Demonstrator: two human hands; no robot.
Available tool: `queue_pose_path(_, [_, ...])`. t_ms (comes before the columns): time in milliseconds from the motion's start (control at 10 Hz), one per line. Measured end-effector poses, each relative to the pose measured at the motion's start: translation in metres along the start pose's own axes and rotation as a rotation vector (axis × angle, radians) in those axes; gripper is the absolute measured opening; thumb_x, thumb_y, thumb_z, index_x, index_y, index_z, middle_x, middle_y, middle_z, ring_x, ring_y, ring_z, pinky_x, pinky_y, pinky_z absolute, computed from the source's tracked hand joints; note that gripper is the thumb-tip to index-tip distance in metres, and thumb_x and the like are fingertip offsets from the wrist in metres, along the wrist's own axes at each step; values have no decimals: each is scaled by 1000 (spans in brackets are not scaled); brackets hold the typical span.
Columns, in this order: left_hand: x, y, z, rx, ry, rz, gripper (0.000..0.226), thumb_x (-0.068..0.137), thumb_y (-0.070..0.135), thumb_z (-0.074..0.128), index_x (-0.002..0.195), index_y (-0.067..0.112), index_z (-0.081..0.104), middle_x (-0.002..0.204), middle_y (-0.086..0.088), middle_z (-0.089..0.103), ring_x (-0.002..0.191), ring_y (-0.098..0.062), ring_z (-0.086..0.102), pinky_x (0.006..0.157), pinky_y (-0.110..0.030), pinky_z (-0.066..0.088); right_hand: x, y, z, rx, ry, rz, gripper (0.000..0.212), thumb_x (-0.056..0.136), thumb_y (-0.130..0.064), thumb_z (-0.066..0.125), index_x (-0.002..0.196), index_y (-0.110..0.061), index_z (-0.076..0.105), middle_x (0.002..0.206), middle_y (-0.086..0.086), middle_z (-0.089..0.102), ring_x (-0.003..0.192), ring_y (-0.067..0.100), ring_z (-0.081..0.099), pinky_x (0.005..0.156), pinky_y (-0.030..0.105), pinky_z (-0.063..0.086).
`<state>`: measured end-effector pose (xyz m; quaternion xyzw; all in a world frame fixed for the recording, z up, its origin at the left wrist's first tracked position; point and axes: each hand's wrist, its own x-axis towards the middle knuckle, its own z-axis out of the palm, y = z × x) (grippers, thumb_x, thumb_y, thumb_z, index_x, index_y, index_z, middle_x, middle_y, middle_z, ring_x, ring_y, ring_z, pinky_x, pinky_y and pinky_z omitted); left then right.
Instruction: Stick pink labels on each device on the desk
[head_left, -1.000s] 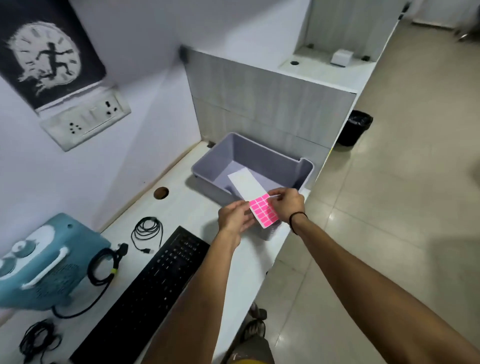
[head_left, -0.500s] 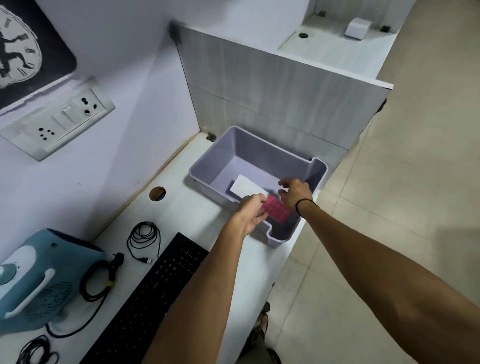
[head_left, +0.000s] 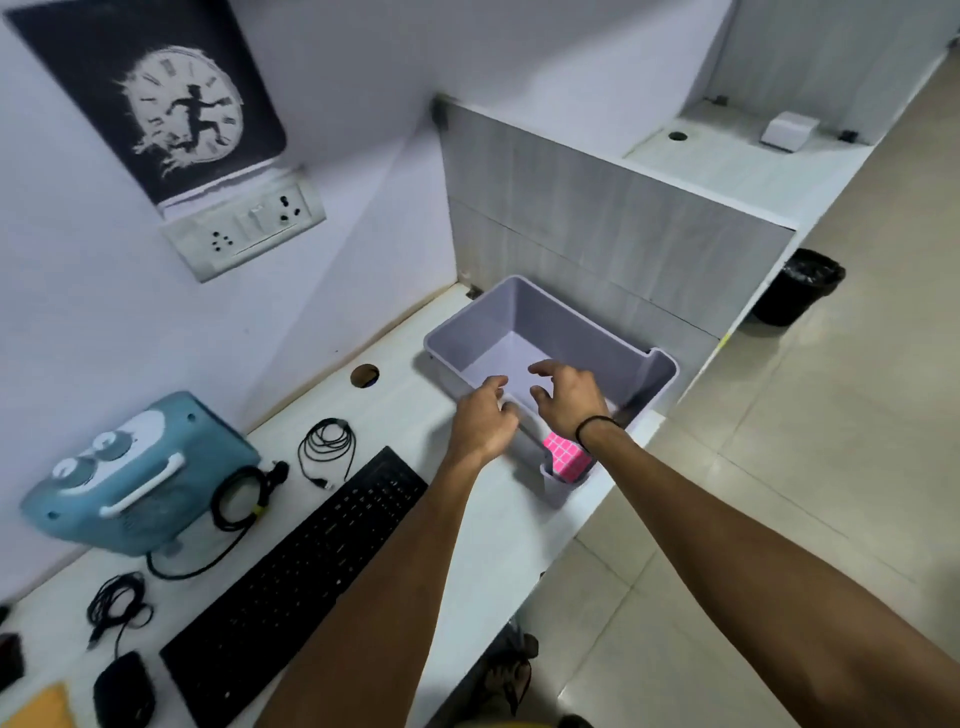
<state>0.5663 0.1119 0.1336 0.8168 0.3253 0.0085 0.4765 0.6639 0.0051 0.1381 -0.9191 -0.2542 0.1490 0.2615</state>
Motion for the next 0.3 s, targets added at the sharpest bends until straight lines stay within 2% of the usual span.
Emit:
queue_pose_path(100, [-34,-4,-18,123,101,30,51,97,17,50,148,18,47,145,-10,58,131,-29,56,108,-42,47,-17,-21,1,-19,-14,-161,39,95,-22,59,134,-20,59,134,4,63,121,26,60,101,36,49])
queue_pose_path(200, [-63,-12,-30,184,202,37,52,96,17,51,148,16,46,143,-11,58,132,-29,54,108,-40,46,-37,-37,4,16,-11,-265,40,94,-21,59,134,-20,59,134,4,63,121,26,59,100,36,48])
queue_pose_path(300, [-107,-26,-47,209,368,8,54,93,16,54,147,14,48,144,-12,57,134,-29,52,111,-41,44,-67,-65,10,18,-64,-439,41,93,-21,60,134,-19,58,136,4,61,124,25,57,102,35,47])
